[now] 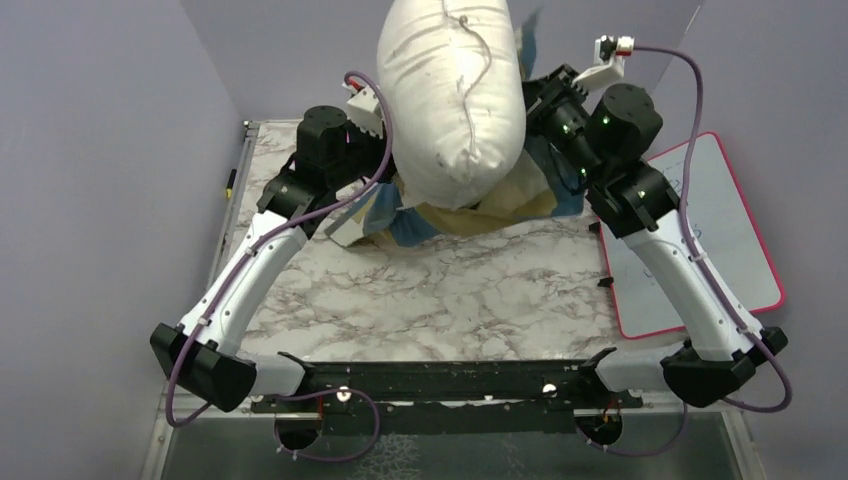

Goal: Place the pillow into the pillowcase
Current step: Stuff the pillow into the pillowcase.

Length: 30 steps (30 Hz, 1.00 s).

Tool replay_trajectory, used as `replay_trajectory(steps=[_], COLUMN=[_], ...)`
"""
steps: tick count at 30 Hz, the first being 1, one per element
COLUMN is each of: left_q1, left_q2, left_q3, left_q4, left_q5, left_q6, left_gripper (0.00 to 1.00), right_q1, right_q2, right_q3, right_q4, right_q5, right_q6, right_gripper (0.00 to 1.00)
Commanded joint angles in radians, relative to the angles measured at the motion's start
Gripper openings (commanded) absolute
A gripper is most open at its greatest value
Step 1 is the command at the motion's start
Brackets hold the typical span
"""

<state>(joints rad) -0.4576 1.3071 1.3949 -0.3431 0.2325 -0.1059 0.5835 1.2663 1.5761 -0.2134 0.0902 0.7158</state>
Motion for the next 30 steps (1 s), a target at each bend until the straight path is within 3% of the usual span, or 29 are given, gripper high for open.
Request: replay_trajectory(steps=[1, 4, 7, 10, 12, 16, 19, 22, 24, 26, 28, 30], left_q1=[-0.008, 0.02, 0.017, -0.004, -0.003, 0.0, 0.0, -0.054, -0.136, -0.151, -0.138, -0.12], left_q2=[0.092, 0.157, 0.055, -0.134, -0.167, 0.026, 0.138, 0.028, -0.08, -0.146, -0.168, -0.165], left_q3=[0.223, 0.302, 0.231, -0.003, -0.024, 0.294, 0.458, 0.276, 0.066, -0.106, -0.2, -0.265], left_q4=[-0.015, -0.048, 0.021, 0.343, 0.483, 0.276, 0.071, 0.059, 0.133, 0.225, 0.304, 0.42], left_q5=[0.038, -0.005, 0.106, 0.249, 0.282, 0.151, 0.129, 0.088, 0.057, 0.077, 0.027, -0.058], left_q6=[-0.077, -0.092, -0.267, -0.493, -0.561, -0.379, -0.28, -0.266, -0.233, -0.19, -0.113, -0.011], left_gripper=[0.0, 0.0, 0.0, 0.0, 0.0, 0.0, 0.0, 0.0, 0.0, 0.0, 0.0, 0.0], right_q1=[0.005, 0.004, 0.003, -0.006, -0.007, -0.008, -0.014, -0.091, -0.182, -0.22, -0.221, -0.221], right_q2=[0.094, 0.071, 0.081, 0.113, 0.111, 0.015, 0.051, 0.162, 0.263, 0.325, 0.334, 0.293], right_q3=[0.174, 0.2, 0.232, 0.202, 0.134, -0.106, -0.047, 0.146, 0.299, 0.418, 0.444, 0.361], right_q4=[-0.151, -0.052, 0.028, 0.069, 0.07, 0.182, 0.188, 0.172, 0.129, 0.13, 0.194, 0.276], right_q5=[-0.11, -0.136, 0.031, 0.143, 0.108, 0.0, 0.087, 0.146, 0.06, -0.035, -0.195, -0.272], right_q6=[-0.098, -0.087, -0.152, -0.202, -0.158, 0.052, 0.032, -0.038, 0.0, -0.007, -0.058, -0.056], right_gripper=[0.0, 0.0, 0.0, 0.0, 0.0, 0.0, 0.0, 0.0, 0.0, 0.0, 0.0, 0.0])
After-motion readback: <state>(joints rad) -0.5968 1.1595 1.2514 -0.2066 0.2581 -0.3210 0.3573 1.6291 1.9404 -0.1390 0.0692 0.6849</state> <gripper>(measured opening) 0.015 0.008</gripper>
